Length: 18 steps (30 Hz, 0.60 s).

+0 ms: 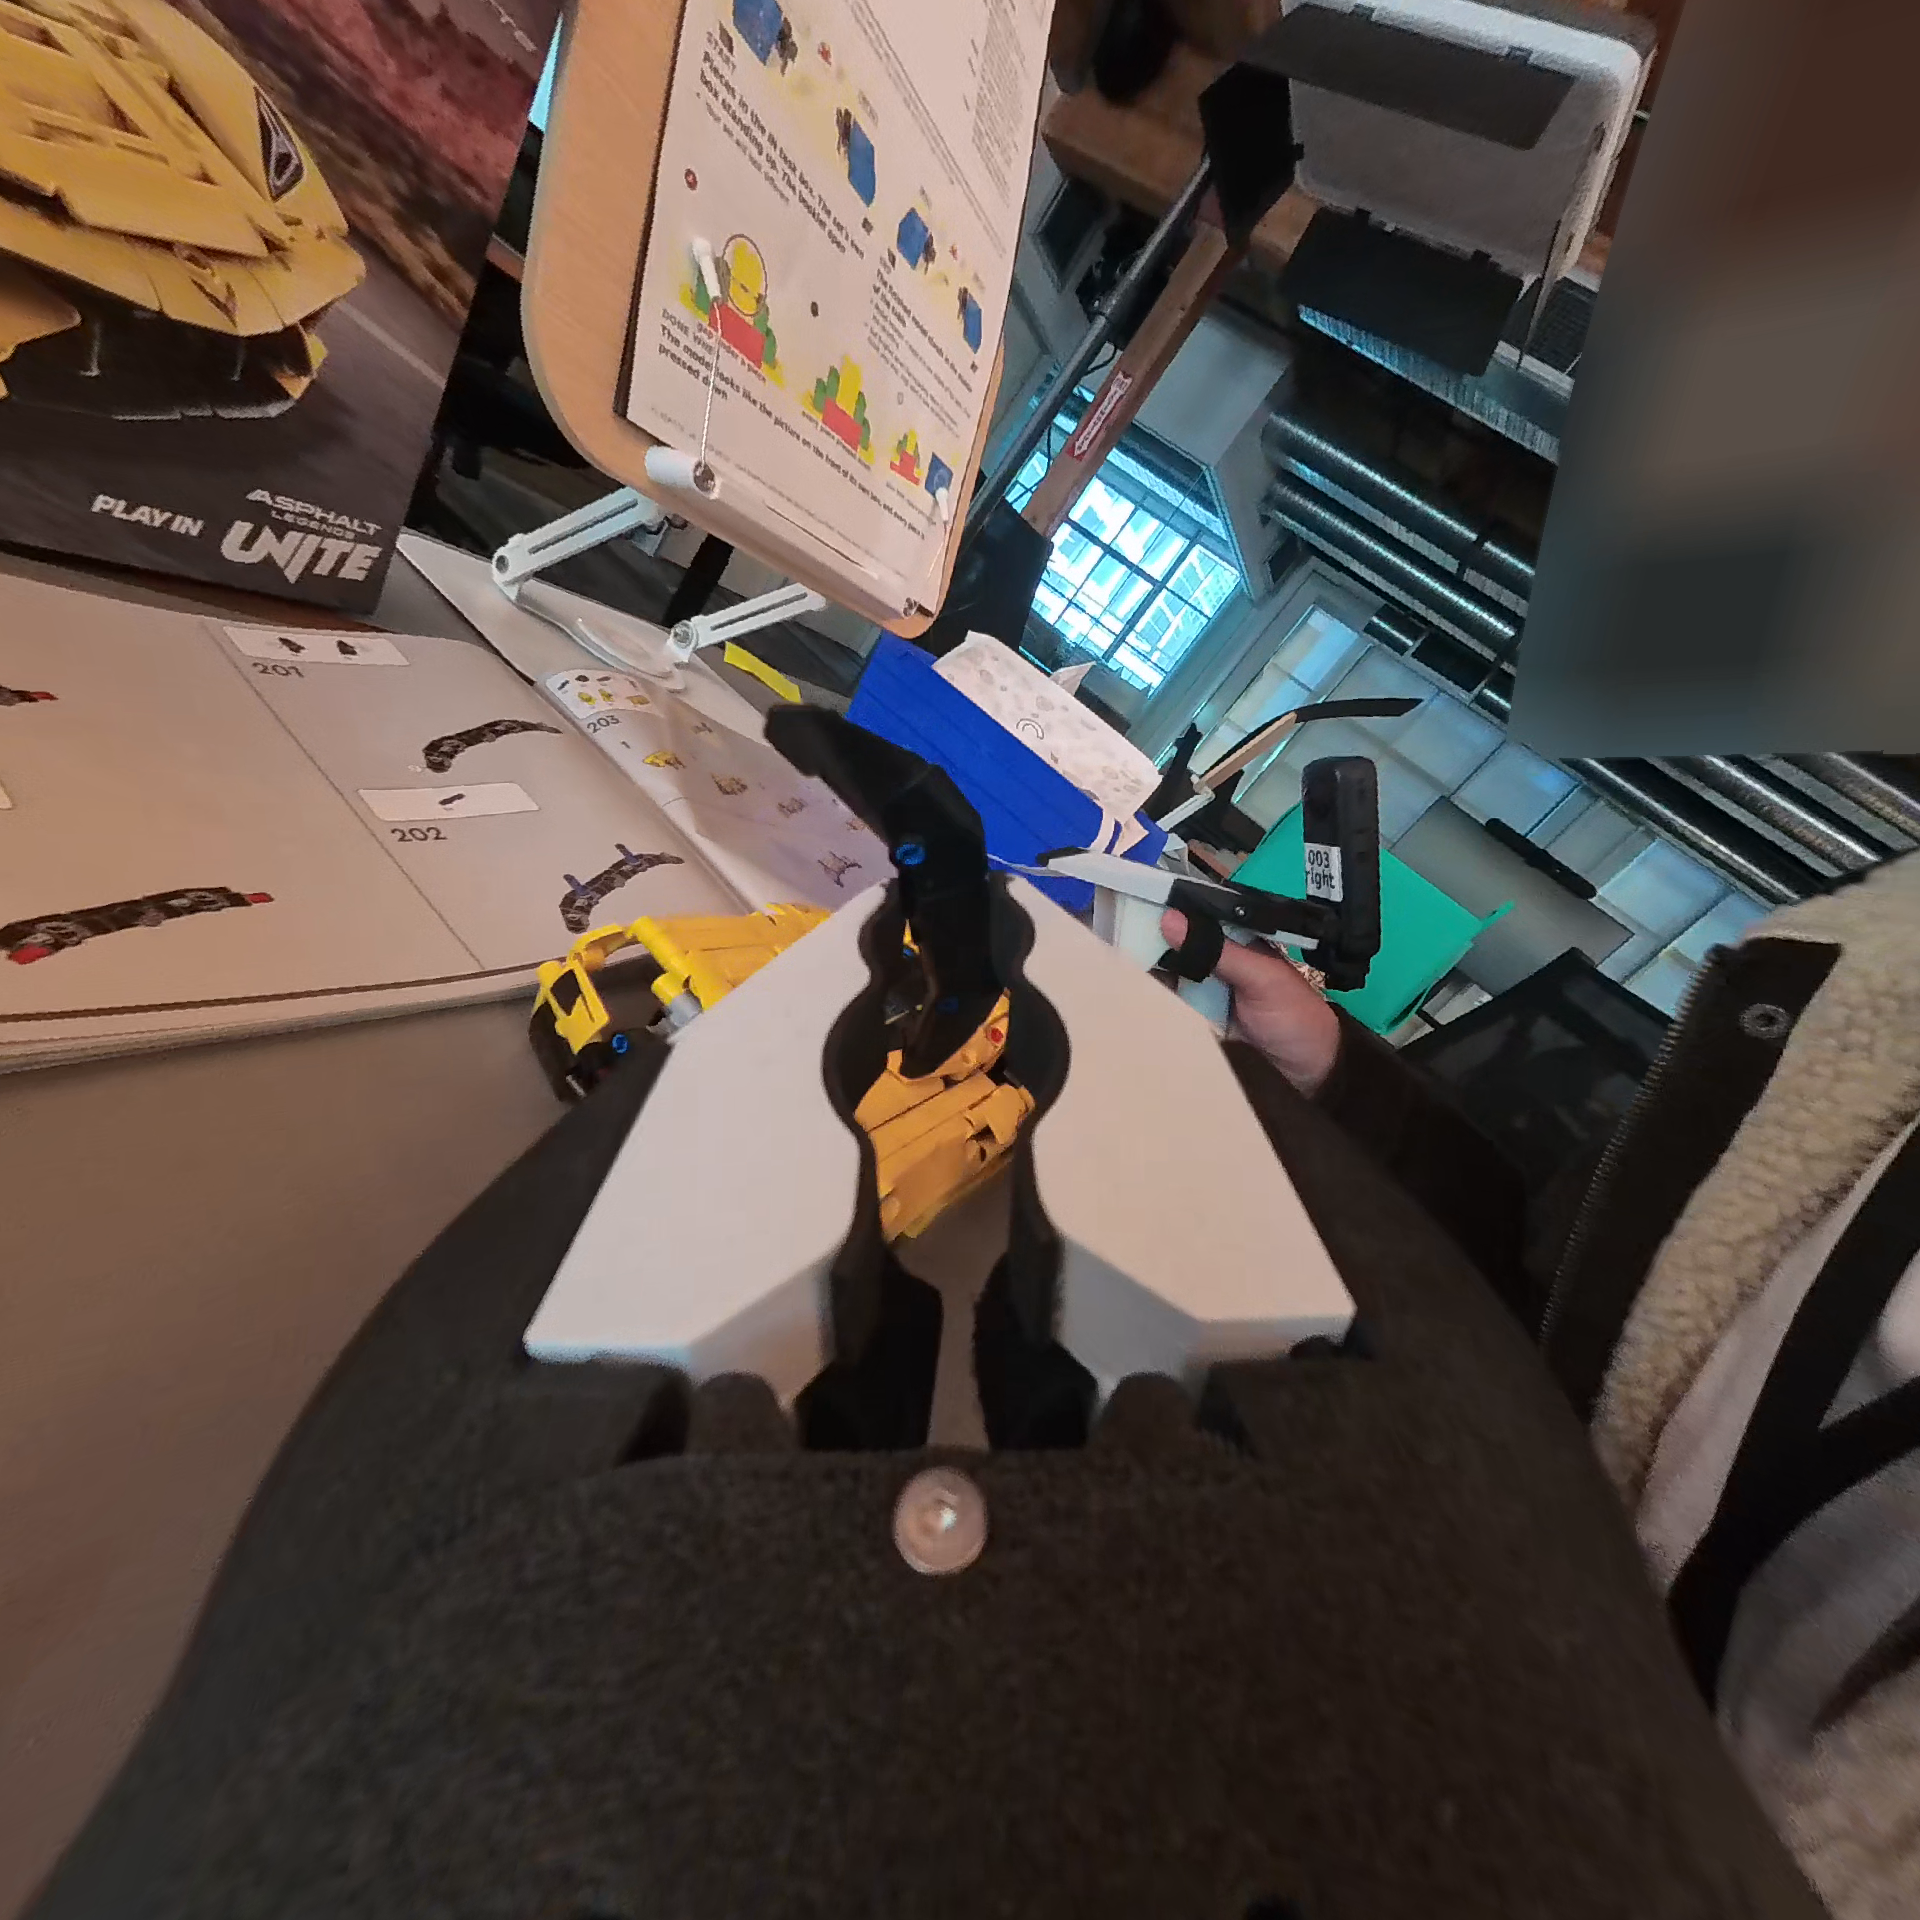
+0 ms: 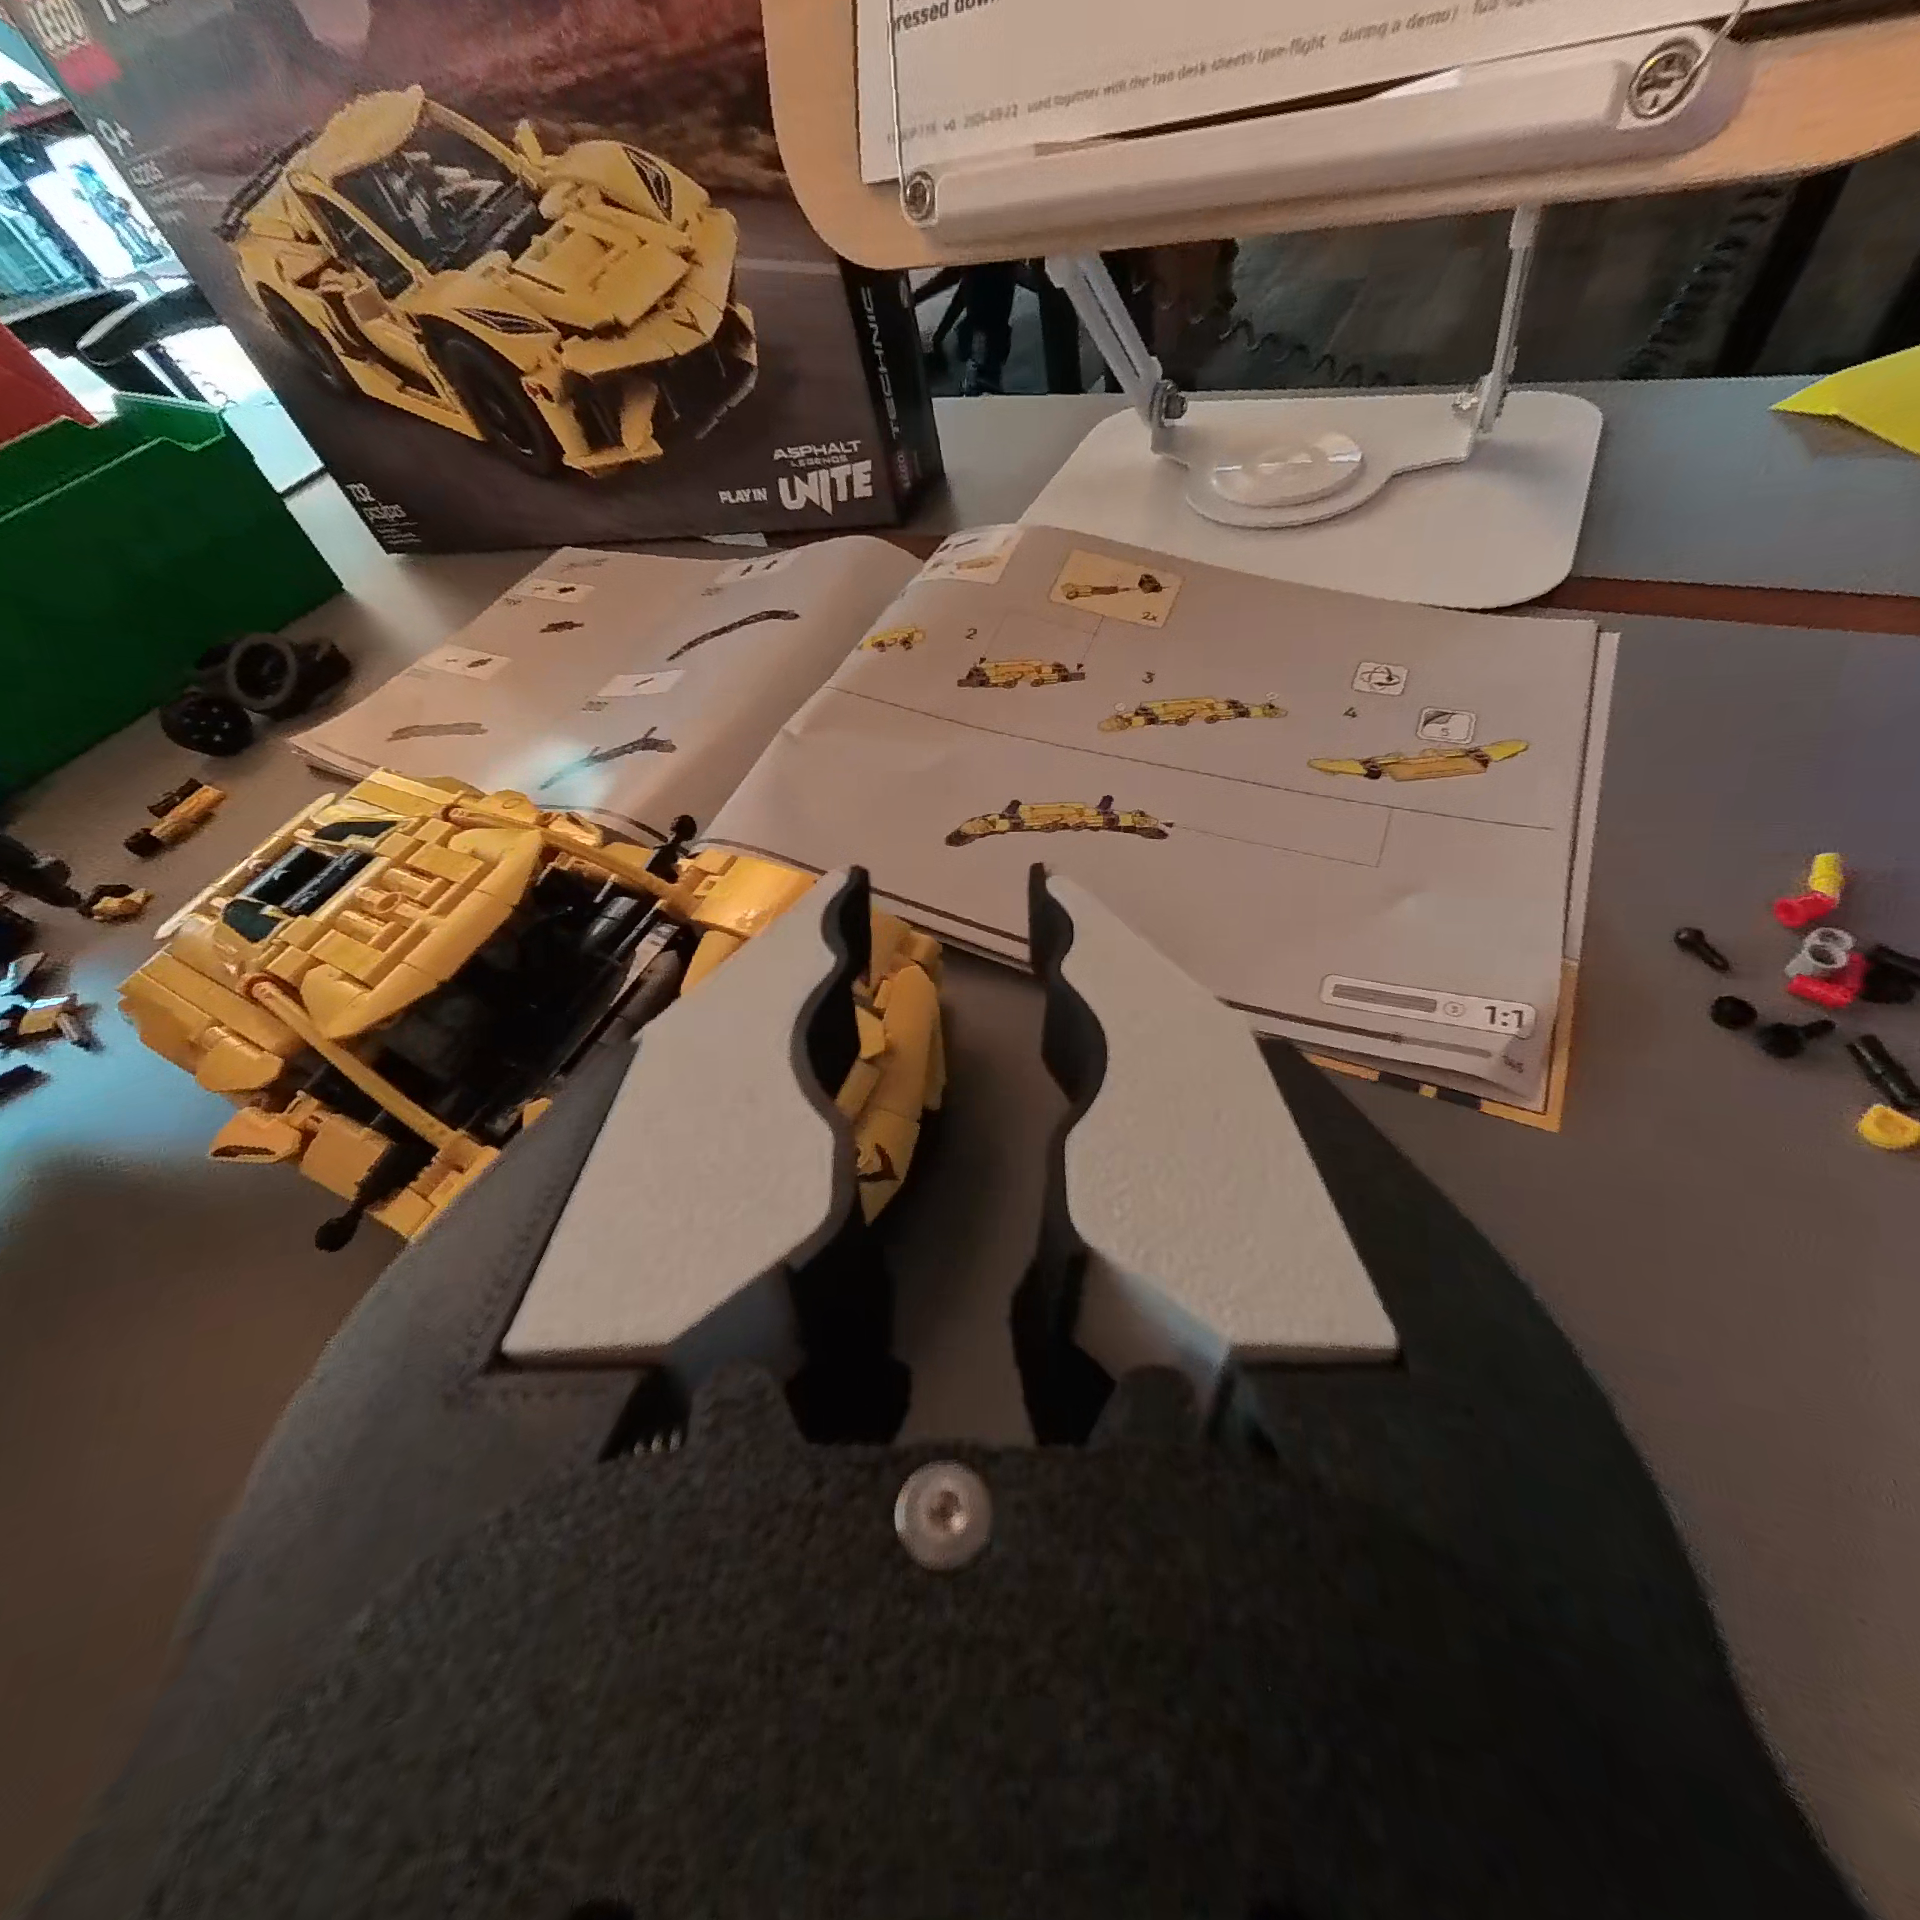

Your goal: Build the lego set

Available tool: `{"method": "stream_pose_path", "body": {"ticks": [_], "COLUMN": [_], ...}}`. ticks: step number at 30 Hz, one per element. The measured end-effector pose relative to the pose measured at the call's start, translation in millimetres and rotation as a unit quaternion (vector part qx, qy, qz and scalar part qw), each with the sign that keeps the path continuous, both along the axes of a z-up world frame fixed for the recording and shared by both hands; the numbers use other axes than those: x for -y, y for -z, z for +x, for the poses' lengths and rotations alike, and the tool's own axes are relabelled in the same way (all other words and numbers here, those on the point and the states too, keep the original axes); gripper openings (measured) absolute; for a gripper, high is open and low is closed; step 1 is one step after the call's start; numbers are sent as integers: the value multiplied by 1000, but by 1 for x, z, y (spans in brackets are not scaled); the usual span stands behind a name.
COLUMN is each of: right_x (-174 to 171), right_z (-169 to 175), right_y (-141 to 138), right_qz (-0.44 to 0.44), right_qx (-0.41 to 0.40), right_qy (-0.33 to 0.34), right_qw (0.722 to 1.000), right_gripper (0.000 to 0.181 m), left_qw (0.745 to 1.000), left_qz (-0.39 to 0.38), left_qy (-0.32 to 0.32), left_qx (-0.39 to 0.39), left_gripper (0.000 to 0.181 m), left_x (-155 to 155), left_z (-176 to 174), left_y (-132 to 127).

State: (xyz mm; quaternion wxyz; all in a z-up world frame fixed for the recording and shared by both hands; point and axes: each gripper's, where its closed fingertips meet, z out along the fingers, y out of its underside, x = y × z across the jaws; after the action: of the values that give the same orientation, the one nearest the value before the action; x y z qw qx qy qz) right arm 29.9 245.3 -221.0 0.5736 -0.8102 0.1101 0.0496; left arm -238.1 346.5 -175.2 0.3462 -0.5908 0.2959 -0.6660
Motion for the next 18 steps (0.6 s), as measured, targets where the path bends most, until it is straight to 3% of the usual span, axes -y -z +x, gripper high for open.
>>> {"method": "stream_pose_path", "body": {"ticks": [12, 15, 18], "right_x": [-3, -7, 0], "right_z": [-11, -57, -140], "right_y": [1, -33, -62], "right_qz": [7, 85, 104], "right_qx": [-16, -25, -112], "right_qy": [-31, -142, -337], "right_qw": [999, 986, 929], "right_gripper": [26, 28, 35], "left_qw": [999, 996, 991], "left_qz": [-2, 1, 36], "left_qy": [17, 66, 104], "left_qx": [32, 52, 72], "left_gripper": [16, 16, 16], "left_x": [5, 23, 45], "left_z": [-3, 0, 3], "left_y": [-11, -20, -30]}}
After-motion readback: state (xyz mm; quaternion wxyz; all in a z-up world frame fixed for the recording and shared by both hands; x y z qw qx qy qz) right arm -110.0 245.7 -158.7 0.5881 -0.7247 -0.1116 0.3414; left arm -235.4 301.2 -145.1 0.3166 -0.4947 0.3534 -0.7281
